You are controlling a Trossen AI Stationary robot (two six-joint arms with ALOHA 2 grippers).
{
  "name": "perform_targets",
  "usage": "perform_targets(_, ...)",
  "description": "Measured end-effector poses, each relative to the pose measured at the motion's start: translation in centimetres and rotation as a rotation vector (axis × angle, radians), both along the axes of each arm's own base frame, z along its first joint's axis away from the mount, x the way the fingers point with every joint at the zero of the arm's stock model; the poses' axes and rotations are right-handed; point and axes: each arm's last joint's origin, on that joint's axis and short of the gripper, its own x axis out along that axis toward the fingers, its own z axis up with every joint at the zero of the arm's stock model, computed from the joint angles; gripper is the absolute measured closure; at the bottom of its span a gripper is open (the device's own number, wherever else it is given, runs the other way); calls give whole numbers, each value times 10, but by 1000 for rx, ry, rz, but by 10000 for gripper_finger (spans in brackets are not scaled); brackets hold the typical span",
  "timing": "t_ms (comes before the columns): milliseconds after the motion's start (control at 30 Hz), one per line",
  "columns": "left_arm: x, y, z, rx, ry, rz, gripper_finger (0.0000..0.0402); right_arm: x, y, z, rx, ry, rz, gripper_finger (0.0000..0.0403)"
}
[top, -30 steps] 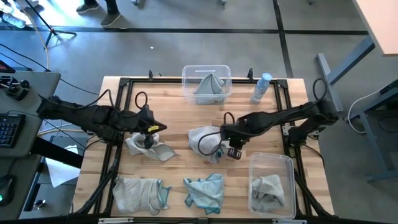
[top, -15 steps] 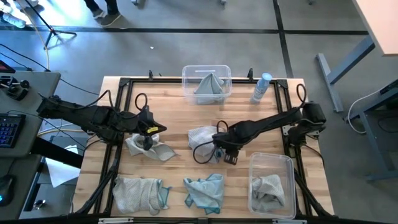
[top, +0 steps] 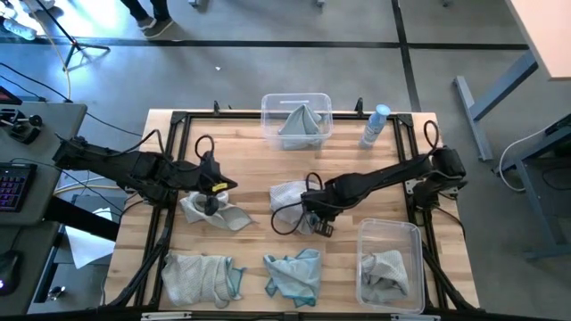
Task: Sort microfiber towel by color & place in baskets
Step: Put the gray microfiber towel into the bottom transparent bin
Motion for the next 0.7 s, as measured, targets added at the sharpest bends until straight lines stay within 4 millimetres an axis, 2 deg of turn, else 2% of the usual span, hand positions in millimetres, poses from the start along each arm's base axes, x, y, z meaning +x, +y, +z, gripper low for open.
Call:
perform_targets(133,0,0,-1,11,9,-7,401,-2,4,36,-77,-71,-6,397)
perform_targets(333,0,0,-1,12,9,-6,401,-11,8,112,-221,-280,-34,400)
perform_targets(500,0,0,-1,11,9,-6,401,-25,1,176,-325,-494,-93,401)
perform_targets(700,0,0,-1,11,9,-6,401,-45,-3,235,-437,-704,-157,402)
